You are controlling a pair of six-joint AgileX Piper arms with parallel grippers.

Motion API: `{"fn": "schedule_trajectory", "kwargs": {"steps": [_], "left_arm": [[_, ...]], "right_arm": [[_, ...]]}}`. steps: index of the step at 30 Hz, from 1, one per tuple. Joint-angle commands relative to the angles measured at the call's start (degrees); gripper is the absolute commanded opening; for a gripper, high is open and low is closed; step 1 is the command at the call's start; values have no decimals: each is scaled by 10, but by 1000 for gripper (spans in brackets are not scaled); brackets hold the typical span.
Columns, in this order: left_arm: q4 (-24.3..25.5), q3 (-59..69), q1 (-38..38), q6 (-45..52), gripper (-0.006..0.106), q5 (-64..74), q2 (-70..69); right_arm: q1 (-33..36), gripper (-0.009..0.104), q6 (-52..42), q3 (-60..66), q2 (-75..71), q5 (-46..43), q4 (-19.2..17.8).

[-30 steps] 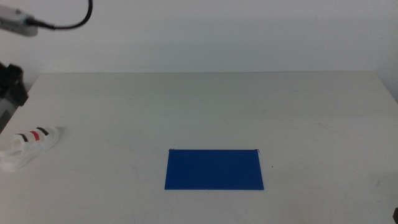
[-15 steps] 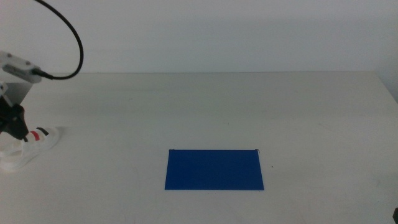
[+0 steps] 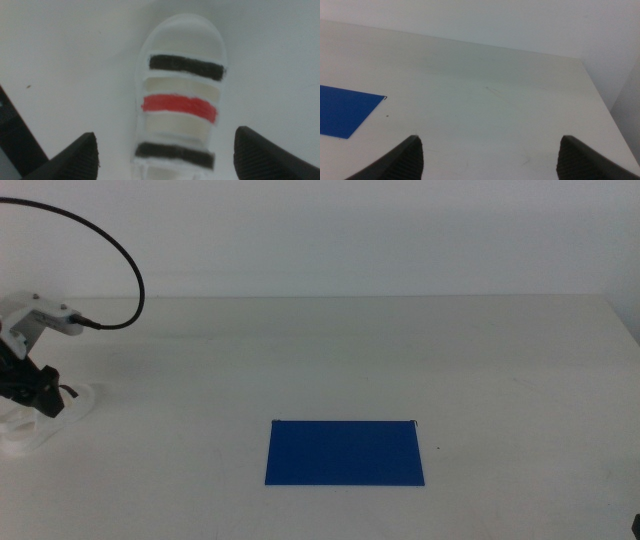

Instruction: Use one arm to grab the shoe from the table and place it on the mat.

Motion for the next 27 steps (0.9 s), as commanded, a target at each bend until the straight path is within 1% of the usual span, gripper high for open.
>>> {"fn": "schedule_trajectory", "kwargs": {"steps": [1, 9, 12, 14, 17, 21, 22, 24, 26, 27], "left_arm": [[-13, -16, 3, -2, 93, -13, -22], [-13, -16, 3, -1, 92, -17, 1], [-13, -16, 3, -1, 86, -16, 8], [-13, -16, 3, -1, 78, -12, 11], [-11, -16, 3, -1, 59, -11, 12], [-7, -16, 3, -5, 27, -12, 12], [-7, -16, 3, -15, 12, -11, 12], [-7, -16, 2, -22, 2, -8, 10], [-7, -16, 0, -31, -1, -1, 5], [-7, -16, 0, -36, -1, 4, 2]], "right_arm": [[2, 78, -6, 3, 2, -41, -6], [2, 78, -6, 3, 2, -41, -6], [2, 78, -6, 3, 2, -41, -6], [2, 78, -6, 3, 2, -41, -6], [2, 78, -6, 3, 2, -41, -6], [2, 78, -6, 3, 2, -41, -6], [2, 78, -6, 3, 2, -41, -6], [2, 78, -6, 3, 2, -41, -6], [2, 78, -6, 3, 2, -41, -6], [2, 78, -6, 3, 2, -41, -6]]}}
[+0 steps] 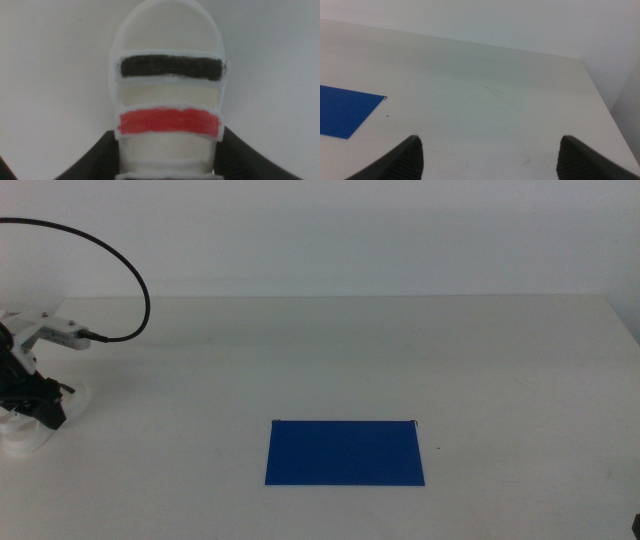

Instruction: Use one arm to grab the shoe from the table and place it on the mat.

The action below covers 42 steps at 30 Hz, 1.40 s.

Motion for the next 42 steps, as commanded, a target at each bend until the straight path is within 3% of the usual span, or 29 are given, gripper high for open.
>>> {"fn": "schedule_trajectory", "kwargs": {"steps": [1, 8, 13, 27, 42], "left_arm": [[-7, -15, -1, -20, -1, 13, -42], [-19, -20, -14, -35, -1, 65, -73], [12, -21, -65, -74, -1, 80, -94], [17, -21, -297, -161, -1, 113, -100], [18, -21, -526, -268, -1, 3, -99]], "right_arm": [[2, 78, -6, 3, 2, -41, -6], [2, 78, -6, 3, 2, -41, -6], [2, 78, -6, 3, 2, -41, -6], [2, 78, -6, 3, 2, -41, -6], [2, 78, -6, 3, 2, -41, -6]]}}
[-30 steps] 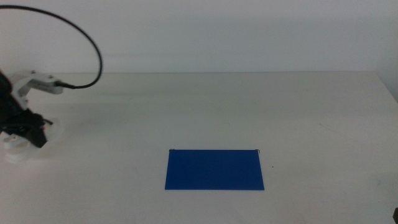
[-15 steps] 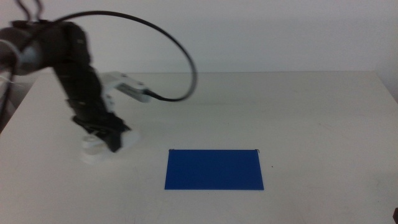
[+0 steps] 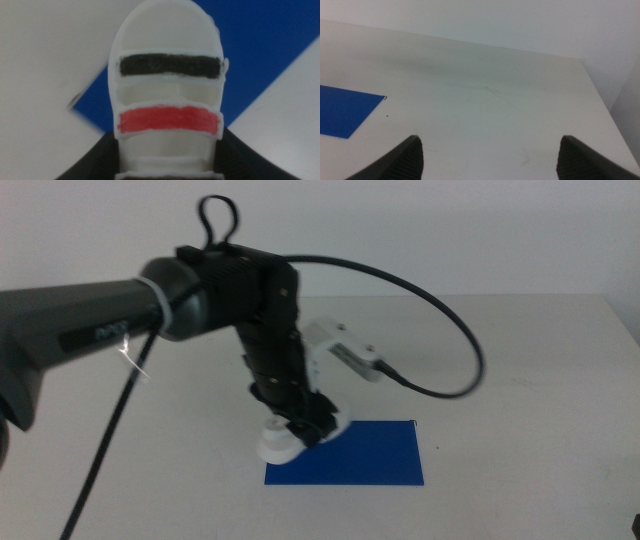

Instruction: Use one arm to grab the shoe from the table and place it on the mat.

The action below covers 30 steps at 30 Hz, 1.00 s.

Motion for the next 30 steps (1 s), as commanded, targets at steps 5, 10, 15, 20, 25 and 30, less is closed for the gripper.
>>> {"fn": "schedule_trajectory", "kwargs": {"steps": [5, 10, 15, 20, 25, 30], "left_arm": [[-7, -26, -55, -22, -1, -38, -20], [-8, -70, -78, -22, -1, -17, 11], [-13, -104, -88, -22, -1, 0, 33], [-10, -106, -90, -21, -1, -1, 34], [-12, -106, -90, -59, -1, 3, 34], [-12, -106, -90, -197, -1, 3, 34]], "right_arm": [[2, 78, -6, 3, 2, -41, -6], [2, 78, -6, 3, 2, -41, -6], [2, 78, -6, 3, 2, -41, -6], [2, 78, -6, 3, 2, -41, -6], [2, 78, -6, 3, 2, -41, -6], [2, 78, -6, 3, 2, -41, -6]]}}
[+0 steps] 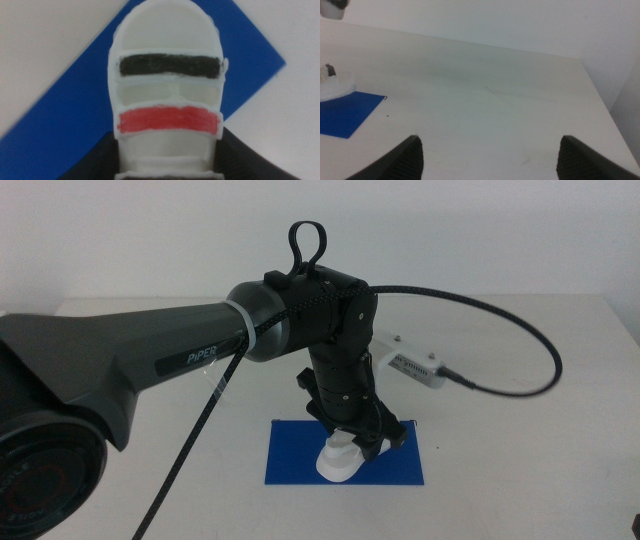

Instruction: Use one arm to grab the shoe from the table and place it on the mat.

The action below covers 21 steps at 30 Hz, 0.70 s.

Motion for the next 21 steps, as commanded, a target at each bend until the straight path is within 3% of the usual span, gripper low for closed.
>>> {"fn": "schedule_trajectory", "kwargs": {"steps": [1, 13, 14, 21], "left_arm": [[-9, -19, -3, -88, -1, -6, -36], [-16, -19, -3, -505, -1, -5, -36], [-24, -19, -3, -649, -1, -5, -36], [-7, -19, -3, -780, -1, -6, -36]], "right_arm": [[2, 78, -6, 3, 2, -41, -6], [2, 78, -6, 3, 2, -41, -6], [2, 78, -6, 3, 2, -41, -6], [2, 78, -6, 3, 2, -41, -6]]}}
